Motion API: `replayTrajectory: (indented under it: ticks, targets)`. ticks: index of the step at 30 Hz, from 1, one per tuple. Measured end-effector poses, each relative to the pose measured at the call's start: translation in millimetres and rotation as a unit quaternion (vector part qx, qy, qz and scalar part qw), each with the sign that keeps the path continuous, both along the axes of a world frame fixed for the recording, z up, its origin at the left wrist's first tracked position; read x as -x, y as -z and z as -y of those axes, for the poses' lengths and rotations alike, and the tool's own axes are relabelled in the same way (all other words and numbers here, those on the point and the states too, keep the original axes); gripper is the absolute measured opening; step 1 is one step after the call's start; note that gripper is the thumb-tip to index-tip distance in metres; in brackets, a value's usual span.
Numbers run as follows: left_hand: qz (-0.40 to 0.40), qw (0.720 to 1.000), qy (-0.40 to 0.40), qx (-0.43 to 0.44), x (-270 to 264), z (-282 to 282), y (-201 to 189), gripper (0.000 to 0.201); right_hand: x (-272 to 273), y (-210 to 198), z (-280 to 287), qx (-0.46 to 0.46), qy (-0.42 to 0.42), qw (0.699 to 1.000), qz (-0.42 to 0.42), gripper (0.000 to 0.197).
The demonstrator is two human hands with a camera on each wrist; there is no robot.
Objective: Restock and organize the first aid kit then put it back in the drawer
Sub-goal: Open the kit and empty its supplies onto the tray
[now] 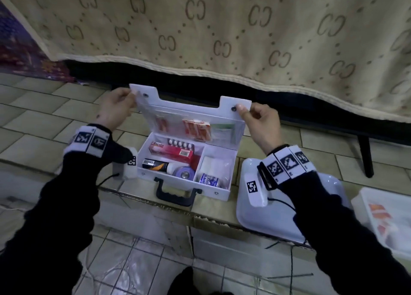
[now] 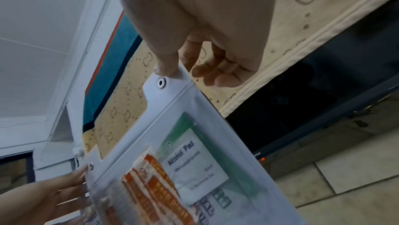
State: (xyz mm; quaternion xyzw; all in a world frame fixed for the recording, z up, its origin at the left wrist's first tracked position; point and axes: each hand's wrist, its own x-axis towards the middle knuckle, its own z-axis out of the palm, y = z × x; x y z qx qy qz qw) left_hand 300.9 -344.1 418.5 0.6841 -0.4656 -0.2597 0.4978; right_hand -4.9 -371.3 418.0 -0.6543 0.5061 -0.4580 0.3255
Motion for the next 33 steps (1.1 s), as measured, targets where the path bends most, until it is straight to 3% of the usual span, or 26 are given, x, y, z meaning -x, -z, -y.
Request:
replayTrajectory:
  ticks: [2,5,8,11,13,15,16,19,23,25,33]
  targets:
    - [-0.014,1.000,0.000,-0.013,-5,16,0,0.024,-3,-2,12,-0.007,-0.001,1.000,0.006,0.021]
    - [-0.018,0.999,0.022,-0.039,-17,40,12,0.049,-5,0,31,-0.032,0.022,0.999,0.025,0.024]
    - [-0.067,0.995,0.056,-0.043,-3,44,7,0.034,-8,7,49,-0.051,0.058,0.996,0.033,0.044]
    - [-0.086,0.993,0.070,-0.044,1,55,16,0.032,-17,8,59,-0.059,0.099,0.993,0.025,0.037]
    - [-0.103,0.992,0.063,-0.042,-3,62,18,0.034,-25,9,58,-0.011,0.170,0.985,-0.013,0.036]
    - [-0.122,0.989,0.062,-0.056,-9,72,23,0.033,-38,10,54,0.121,0.235,0.957,-0.119,0.038]
    - [-0.131,0.987,0.070,-0.060,-10,74,24,0.033,-49,11,50,0.182,0.223,0.941,-0.176,0.034]
    - [-0.137,0.985,0.088,-0.061,-14,85,29,0.030,-86,18,44,0.256,0.049,0.915,-0.307,0.039]
    - [-0.148,0.982,0.104,-0.050,-20,93,36,0.028,-126,26,33,0.130,-0.077,0.859,-0.489,0.071]
    - [-0.147,0.982,0.108,-0.047,-20,96,39,0.027,-136,32,30,0.096,-0.080,0.832,-0.540,0.078]
    - [-0.167,0.980,0.108,-0.025,-19,100,45,0.025,-155,40,21,0.079,-0.038,0.850,-0.520,0.066]
